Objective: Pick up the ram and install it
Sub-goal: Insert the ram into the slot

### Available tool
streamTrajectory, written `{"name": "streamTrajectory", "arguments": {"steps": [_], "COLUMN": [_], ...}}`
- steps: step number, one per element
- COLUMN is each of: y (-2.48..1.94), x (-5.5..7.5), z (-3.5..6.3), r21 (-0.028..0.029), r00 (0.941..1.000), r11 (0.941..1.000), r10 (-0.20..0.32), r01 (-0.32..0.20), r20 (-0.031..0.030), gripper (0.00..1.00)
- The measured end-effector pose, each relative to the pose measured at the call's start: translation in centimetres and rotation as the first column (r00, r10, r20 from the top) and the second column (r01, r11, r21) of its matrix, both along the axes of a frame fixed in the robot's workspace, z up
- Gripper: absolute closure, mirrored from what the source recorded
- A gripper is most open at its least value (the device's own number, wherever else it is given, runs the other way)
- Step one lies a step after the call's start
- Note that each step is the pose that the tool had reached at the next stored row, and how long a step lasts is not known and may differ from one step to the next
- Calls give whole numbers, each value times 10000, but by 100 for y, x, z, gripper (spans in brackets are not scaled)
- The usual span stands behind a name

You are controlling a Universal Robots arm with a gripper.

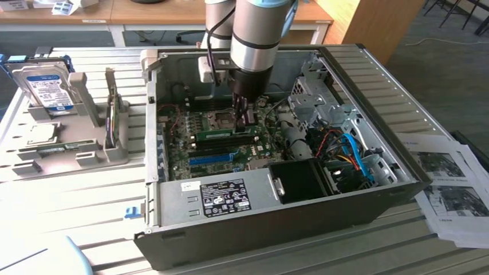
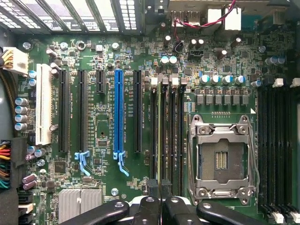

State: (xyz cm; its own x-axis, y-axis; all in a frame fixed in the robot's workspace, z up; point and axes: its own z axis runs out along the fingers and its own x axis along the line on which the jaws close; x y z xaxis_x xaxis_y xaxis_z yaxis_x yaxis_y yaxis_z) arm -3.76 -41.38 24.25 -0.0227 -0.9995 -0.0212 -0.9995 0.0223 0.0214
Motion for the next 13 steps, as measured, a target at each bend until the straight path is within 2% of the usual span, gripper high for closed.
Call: {"name": "streamTrajectory", "arguments": {"steps": [13], "y": [-18], "x": [-1], "z": [-3], "r21": [0], "r00": [10000], "r11": [10000], "r10": [-2], "r01": [2], "r20": [0], "gripper": [89]}}
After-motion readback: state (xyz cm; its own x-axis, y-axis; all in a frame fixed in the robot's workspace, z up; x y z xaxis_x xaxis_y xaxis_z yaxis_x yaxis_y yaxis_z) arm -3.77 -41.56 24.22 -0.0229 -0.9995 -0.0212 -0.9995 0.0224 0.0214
